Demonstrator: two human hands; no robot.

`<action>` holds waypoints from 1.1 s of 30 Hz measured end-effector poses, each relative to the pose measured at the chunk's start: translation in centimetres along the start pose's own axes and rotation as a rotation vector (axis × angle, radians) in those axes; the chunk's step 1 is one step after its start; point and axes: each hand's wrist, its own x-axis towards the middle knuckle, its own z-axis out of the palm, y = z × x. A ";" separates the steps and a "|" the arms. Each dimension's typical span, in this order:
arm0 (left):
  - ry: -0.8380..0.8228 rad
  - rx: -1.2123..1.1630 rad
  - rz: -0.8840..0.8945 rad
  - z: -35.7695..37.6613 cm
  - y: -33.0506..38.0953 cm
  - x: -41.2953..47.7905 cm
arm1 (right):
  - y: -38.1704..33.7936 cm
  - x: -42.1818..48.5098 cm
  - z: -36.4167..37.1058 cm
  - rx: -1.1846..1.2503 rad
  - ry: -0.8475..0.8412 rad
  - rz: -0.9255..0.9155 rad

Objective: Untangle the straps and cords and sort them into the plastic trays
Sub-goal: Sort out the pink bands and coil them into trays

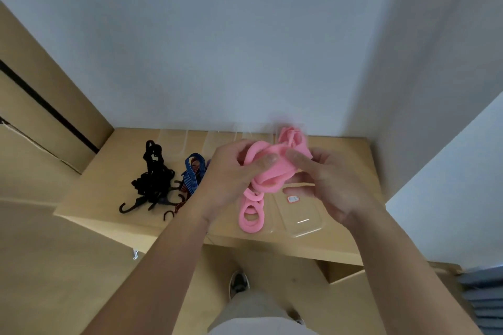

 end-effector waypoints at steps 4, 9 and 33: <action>-0.108 -0.170 -0.115 -0.4 -0.9 -0.7 | 1.3 0.2 -0.3 0.111 0.058 0.019; -0.056 -0.322 -0.168 -0.3 -2.8 -1.0 | 2.4 1.1 -0.4 0.127 0.089 0.033; 0.018 -0.513 -0.534 -5.7 -8.1 14.9 | 6.2 16.1 2.0 0.257 0.320 0.196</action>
